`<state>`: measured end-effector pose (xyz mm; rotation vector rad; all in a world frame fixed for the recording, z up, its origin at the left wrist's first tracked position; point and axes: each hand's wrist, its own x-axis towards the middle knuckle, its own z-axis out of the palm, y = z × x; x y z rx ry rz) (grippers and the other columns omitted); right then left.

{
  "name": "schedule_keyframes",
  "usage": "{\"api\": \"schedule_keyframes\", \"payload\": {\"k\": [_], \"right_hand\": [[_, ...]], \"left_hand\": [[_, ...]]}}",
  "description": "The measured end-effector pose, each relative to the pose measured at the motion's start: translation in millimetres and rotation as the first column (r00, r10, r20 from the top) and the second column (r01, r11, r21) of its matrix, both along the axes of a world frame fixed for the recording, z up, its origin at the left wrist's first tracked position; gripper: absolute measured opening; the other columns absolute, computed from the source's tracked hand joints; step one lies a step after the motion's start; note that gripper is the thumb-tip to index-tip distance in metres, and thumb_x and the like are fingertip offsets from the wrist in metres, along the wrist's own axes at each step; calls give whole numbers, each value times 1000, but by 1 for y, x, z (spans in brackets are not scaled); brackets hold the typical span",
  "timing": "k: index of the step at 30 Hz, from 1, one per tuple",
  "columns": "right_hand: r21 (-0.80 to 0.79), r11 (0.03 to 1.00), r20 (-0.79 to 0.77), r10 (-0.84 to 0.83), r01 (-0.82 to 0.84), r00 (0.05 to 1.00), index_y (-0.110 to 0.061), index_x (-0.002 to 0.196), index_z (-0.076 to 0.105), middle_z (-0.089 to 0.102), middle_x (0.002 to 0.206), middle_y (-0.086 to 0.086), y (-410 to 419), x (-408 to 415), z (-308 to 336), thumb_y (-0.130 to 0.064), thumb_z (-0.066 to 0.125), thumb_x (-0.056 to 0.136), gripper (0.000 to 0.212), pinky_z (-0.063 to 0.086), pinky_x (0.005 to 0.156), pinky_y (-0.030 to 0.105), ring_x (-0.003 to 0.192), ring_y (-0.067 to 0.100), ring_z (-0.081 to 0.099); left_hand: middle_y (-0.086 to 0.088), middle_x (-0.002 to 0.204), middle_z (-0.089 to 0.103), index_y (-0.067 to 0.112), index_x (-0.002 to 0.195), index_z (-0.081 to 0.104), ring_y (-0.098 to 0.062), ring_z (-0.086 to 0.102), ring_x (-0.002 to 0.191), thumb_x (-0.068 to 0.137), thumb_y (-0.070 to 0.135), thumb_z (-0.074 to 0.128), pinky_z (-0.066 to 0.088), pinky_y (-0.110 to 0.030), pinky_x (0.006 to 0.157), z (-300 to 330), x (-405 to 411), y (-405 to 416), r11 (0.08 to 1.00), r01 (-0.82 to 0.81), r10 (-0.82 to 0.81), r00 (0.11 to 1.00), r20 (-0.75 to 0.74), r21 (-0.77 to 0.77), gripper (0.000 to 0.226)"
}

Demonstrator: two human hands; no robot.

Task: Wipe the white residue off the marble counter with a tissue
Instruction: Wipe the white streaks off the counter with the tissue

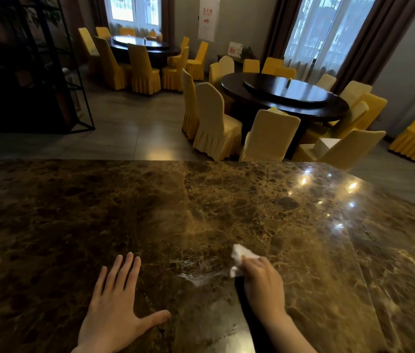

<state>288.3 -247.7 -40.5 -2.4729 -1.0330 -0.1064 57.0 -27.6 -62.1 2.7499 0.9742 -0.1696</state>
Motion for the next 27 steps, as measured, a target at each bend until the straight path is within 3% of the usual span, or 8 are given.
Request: {"api": "schedule_keyframes", "payload": {"k": [2,4,9,14,17,20,24,27], "right_hand": [[16,983,-29,-180,181,983,-16,76,72,71,77,2,5,15,3,-14,73,86,10,46,60,36,84,26,61],[10,975,-22,-223,224,974,-13,72,70,69,74,4,19,6,5,-14,72,87,16,48,58,37,82,27,62],[-18,990,44,137,-137,990,-18,85,69,72,91,-5,5,-16,-5,-22,69,90,6,55,57,36,85,20,60],[23,943,-85,-330,333,940,-17,84,76,69,85,9,8,21,7,-14,62,93,17,48,64,35,82,26,61],[-6,989,-43,-148,148,988,-13,79,70,71,87,4,24,-11,4,-9,64,90,13,44,61,29,85,23,63],[-6,996,-5,94,-94,996,-18,86,69,72,94,-4,10,-24,0,-14,69,89,5,55,62,34,94,19,62],[59,990,-73,-122,126,990,-23,83,73,67,77,1,8,3,9,-19,70,91,9,51,60,39,79,24,63],[83,960,-141,-255,268,957,-21,97,69,63,81,4,24,4,10,-11,66,91,12,48,63,37,78,25,62]], "left_hand": [[4,165,-33,22,153,-28,-17,-34,151,51,116,8,-15,-49,128,1,-1,-1,1000,6,-6,1000,9,-6,143],[4,165,-33,22,153,-28,-17,-34,151,50,116,8,-15,-49,128,0,-2,-1,1000,-1,1,1000,12,-10,144],[4,164,-35,23,152,-31,-17,-35,150,49,116,5,-15,-50,128,0,-1,0,1000,-2,2,1000,-3,-3,144],[4,164,-34,22,152,-30,-17,-35,150,49,116,6,-16,-49,127,2,-2,-1,1000,0,0,1000,-4,10,144],[4,164,-34,22,152,-30,-17,-35,150,49,116,7,-16,-50,128,0,-1,0,1000,-8,8,1000,-3,1,144],[5,164,-34,24,152,-30,-17,-35,150,49,117,8,-16,-49,127,0,0,0,1000,-3,3,1000,5,-2,144],[5,164,-36,24,152,-31,-17,-37,149,49,116,7,-17,-49,127,0,-1,-1,1000,-2,2,1000,-4,-1,144],[5,164,-36,24,152,-31,-17,-37,149,49,117,7,-17,-49,127,0,-1,0,1000,-6,6,1000,-7,-9,144]]}}
